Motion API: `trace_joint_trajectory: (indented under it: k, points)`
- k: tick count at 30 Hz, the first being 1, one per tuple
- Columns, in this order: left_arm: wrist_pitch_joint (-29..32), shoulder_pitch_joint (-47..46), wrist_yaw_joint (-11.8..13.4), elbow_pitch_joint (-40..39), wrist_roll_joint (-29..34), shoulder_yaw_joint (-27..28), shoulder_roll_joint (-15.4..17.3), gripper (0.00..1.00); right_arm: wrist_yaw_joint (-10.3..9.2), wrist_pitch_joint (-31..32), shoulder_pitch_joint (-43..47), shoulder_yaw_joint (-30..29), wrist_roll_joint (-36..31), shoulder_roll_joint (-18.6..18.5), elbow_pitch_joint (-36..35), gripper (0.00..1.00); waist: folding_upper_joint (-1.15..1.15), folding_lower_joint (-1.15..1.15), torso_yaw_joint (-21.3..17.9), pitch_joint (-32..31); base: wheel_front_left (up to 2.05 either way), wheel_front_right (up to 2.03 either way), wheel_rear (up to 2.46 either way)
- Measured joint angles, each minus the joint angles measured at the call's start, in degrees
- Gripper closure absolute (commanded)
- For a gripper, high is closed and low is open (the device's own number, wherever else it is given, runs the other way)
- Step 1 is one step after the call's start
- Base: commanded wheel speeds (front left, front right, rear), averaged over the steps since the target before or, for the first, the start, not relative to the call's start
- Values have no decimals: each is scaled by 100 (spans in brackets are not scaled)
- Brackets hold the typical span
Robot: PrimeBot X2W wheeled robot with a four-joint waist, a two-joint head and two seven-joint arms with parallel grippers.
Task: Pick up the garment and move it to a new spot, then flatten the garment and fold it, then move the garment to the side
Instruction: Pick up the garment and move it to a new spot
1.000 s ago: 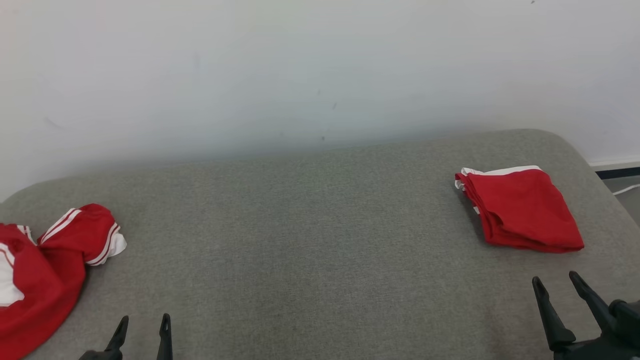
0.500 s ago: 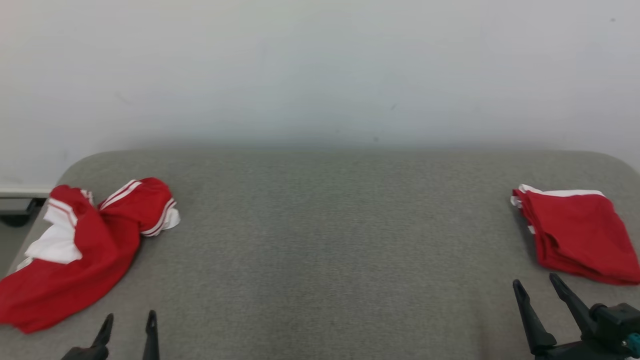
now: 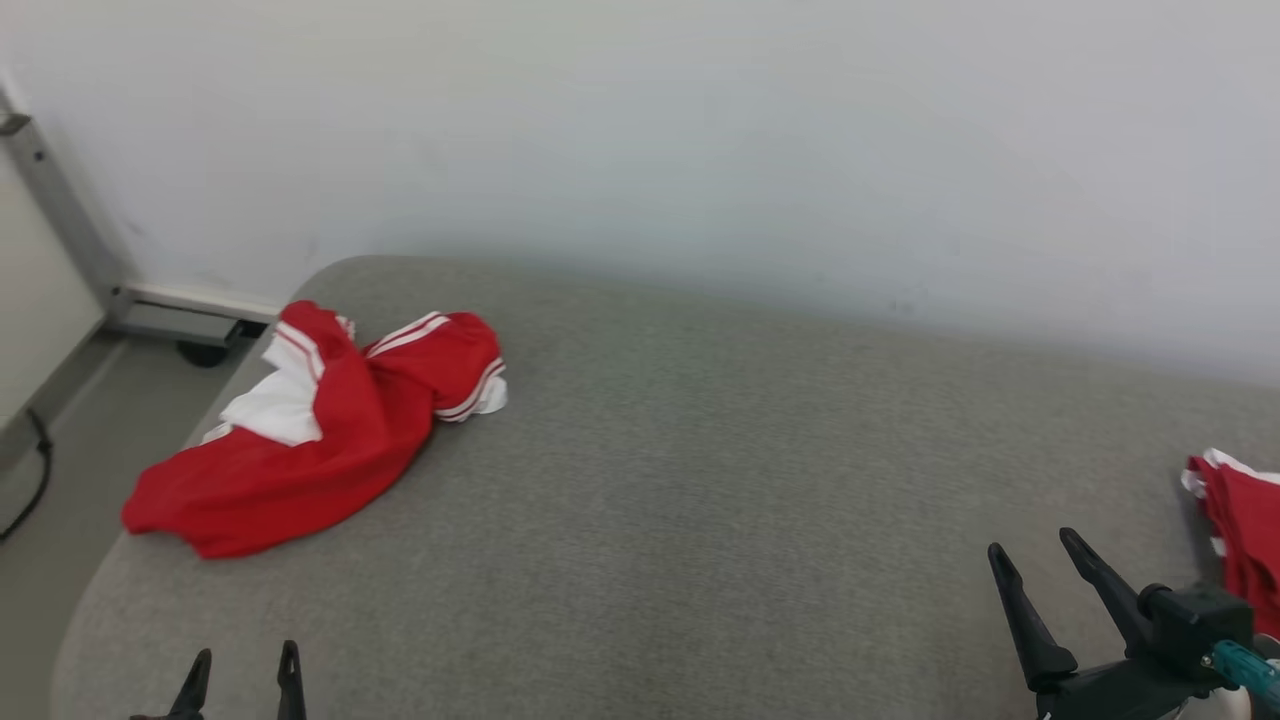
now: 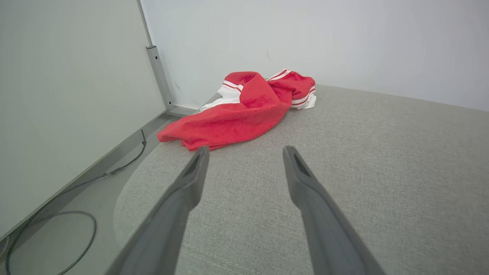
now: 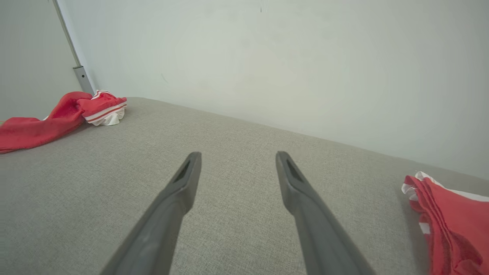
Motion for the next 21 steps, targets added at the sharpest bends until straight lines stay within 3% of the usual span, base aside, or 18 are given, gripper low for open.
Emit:
trace_joint_trajectory:
  k: [12, 21]
  points:
    - [137, -135, -8, -43, 0, -137, 11, 0, 1, 9, 2, 21, 9, 59, -43, 0, 0, 0, 919, 9, 0, 0, 0]
    - [146, -154, -11, -32, -46, -57, 13, 0, 53, 54, -242, 97, -9, 113, 107, 0, 1, 0, 1177, 99, 0, 0, 0]
